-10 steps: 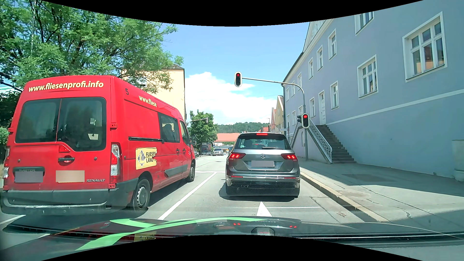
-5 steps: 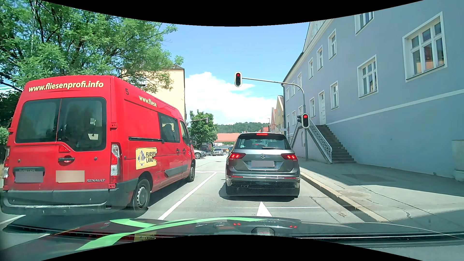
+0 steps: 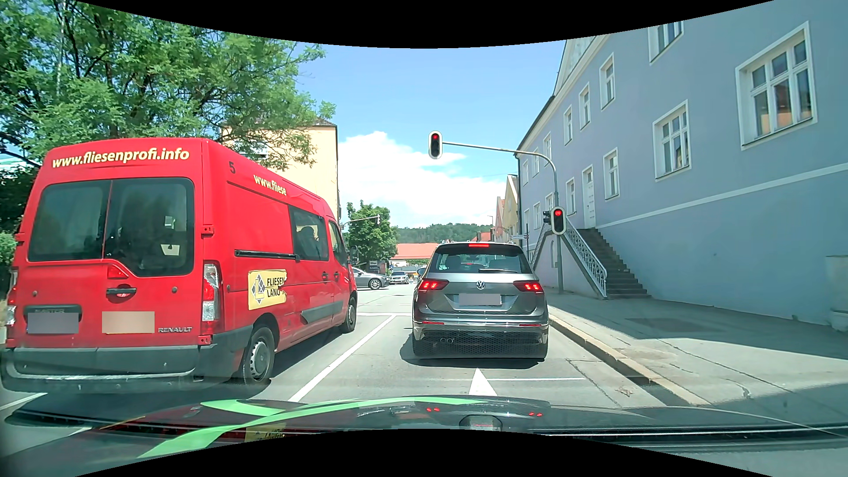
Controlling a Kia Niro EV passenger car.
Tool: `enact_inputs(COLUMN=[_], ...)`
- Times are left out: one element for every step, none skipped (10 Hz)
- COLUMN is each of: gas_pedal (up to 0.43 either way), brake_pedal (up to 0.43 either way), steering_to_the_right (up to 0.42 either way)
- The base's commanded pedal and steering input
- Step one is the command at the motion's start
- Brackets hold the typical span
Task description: Follow the waypoints while adhering to traffic rules and regulations
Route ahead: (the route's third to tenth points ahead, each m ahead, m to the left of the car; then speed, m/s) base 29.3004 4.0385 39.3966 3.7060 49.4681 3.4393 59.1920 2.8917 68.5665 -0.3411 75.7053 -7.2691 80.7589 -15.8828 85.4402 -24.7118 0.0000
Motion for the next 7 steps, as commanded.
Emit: enact_inputs(gas_pedal=[0.000, 0.000, 0.000, 0.000, 0.000, 0.000, 0.000], brake_pedal=[0.372, 0.366, 0.366, 0.366, 0.366, 0.366, 0.366], steering_to_the_right=[-0.007, -0.007, -0.007, -0.007, -0.007, -0.007, -0.007])
